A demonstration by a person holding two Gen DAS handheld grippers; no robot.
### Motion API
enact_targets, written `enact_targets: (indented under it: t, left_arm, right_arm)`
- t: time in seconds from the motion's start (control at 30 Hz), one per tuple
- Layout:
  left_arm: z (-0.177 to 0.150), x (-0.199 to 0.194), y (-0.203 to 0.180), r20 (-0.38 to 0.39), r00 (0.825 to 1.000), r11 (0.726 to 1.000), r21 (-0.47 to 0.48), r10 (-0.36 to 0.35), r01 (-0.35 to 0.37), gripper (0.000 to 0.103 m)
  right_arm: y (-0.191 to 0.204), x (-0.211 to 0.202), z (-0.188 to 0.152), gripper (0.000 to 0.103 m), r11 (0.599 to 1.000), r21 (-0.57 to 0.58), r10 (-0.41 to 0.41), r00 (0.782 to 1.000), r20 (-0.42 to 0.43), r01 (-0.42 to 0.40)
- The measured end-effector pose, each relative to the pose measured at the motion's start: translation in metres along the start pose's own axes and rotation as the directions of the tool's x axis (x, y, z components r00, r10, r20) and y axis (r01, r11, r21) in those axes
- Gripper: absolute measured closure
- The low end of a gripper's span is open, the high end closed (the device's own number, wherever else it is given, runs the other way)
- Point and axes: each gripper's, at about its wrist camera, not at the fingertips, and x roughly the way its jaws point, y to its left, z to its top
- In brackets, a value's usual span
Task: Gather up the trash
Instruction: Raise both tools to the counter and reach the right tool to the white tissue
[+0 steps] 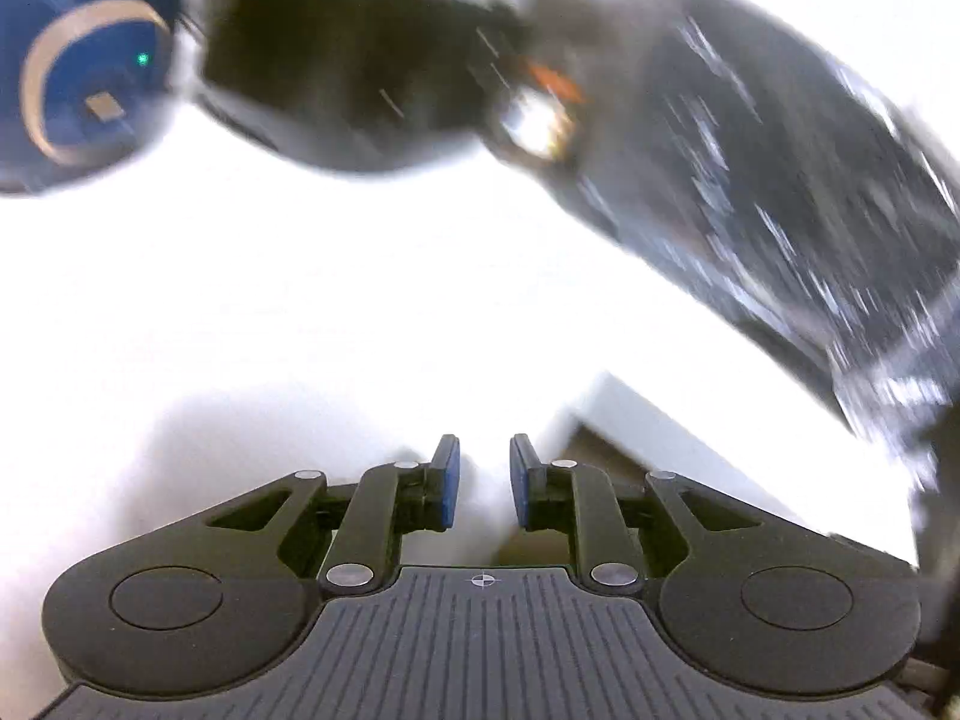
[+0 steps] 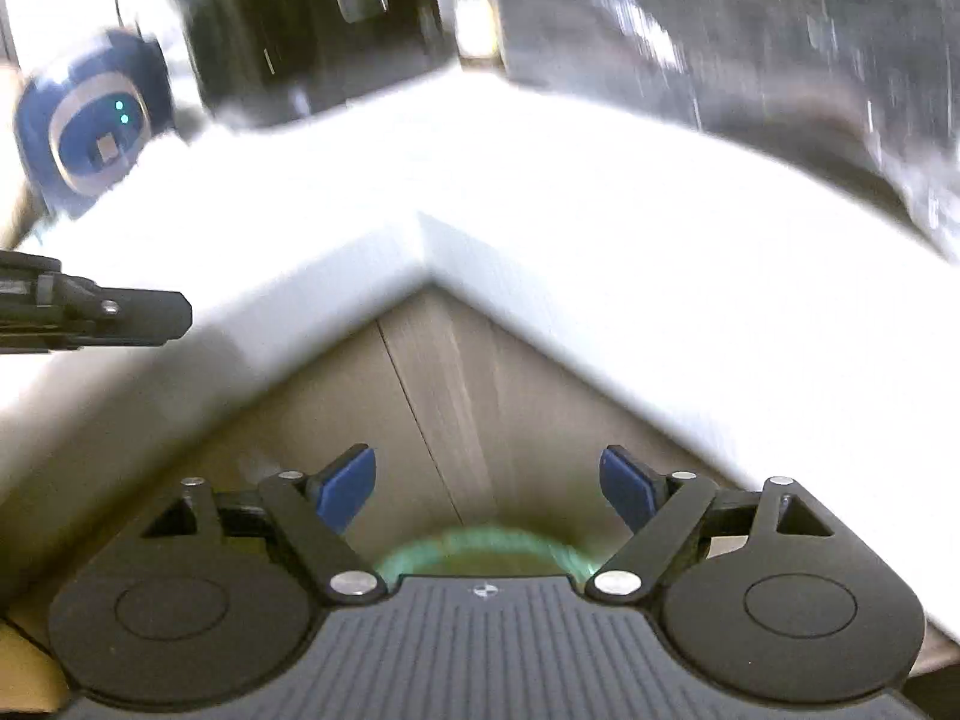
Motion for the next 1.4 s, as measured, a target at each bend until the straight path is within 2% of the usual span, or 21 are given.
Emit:
enact_targets:
  t: [0.13, 0.23, 0.33, 0.43, 0.57, 0.77, 0.93, 1.0, 1.23, 1.33, 1.4]
  left_arm:
    - [0.032, -0.014, 0.050, 0.100, 0.987, 0.991, -0.045, 0.128, -0.124, 0.082]
    - [0.047, -0.013, 0.088, 0.140, 0.955, 0.964, -0.068, 0.263, -0.256, 0.082]
    - [0.066, -0.016, 0.131, 0.152, 0.932, 0.937, -0.173, 0.329, -0.302, 0.082]
    - [0.082, -0.004, 0.157, 0.128, 0.924, 0.921, -0.207, 0.360, -0.330, 0.082]
    - [0.082, 0.011, 0.168, 0.058, 0.947, 0.925, -0.244, 0.316, -0.293, 0.082]
    - [0.064, 0.019, 0.136, 0.004, 0.973, 0.966, -0.126, 0.229, -0.226, 0.082]
    - [0.043, 0.019, 0.121, -0.052, 0.981, 0.977, -0.088, 0.189, -0.193, 0.082]
    - [0.035, 0.014, 0.117, -0.048, 0.981, 0.978, -0.082, 0.186, -0.190, 0.082]
    - [0.016, -0.013, 0.115, -0.095, 0.986, 0.981, -0.128, 0.137, -0.148, 0.082]
    - [0.004, -0.026, 0.115, -0.113, 0.987, 0.982, -0.132, 0.117, -0.132, 0.082]
    - [-0.003, -0.036, 0.116, -0.122, 0.986, 0.983, -0.127, 0.117, -0.133, 0.082]
  right_arm:
    - [0.029, -0.018, 0.033, 0.019, 0.998, -0.056, 0.020, 0.997, 0.077, -0.016]
    - [0.045, -0.029, 0.040, 0.018, 0.995, -0.099, 0.009, 0.991, 0.131, 0.004]
    - [0.054, -0.028, 0.044, 0.018, 0.991, -0.129, -0.009, 0.990, 0.144, 0.028]
    - [0.061, -0.035, 0.045, 0.018, 0.990, -0.134, -0.028, 0.989, 0.146, 0.048]
    - [0.064, -0.029, 0.037, 0.018, 0.990, -0.132, -0.026, 0.991, 0.133, 0.044]
    - [0.058, -0.023, 0.026, 0.018, 0.995, -0.093, -0.024, 0.995, 0.101, 0.034]
    - [0.063, -0.020, 0.028, 0.018, 0.995, -0.096, -0.004, 0.994, 0.105, 0.015]
    - [0.067, -0.019, 0.030, 0.018, 0.994, -0.113, 0.009, 0.994, 0.108, 0.004]
    - [0.086, -0.015, 0.041, 0.018, 0.983, -0.186, 0.023, 0.990, 0.136, 0.003]
    - [0.096, -0.018, 0.048, 0.015, 0.975, -0.221, 0.053, 0.981, 0.185, -0.012]
    - [0.107, -0.016, 0.055, 0.015, 0.968, -0.246, 0.100, 0.976, 0.192, -0.050]
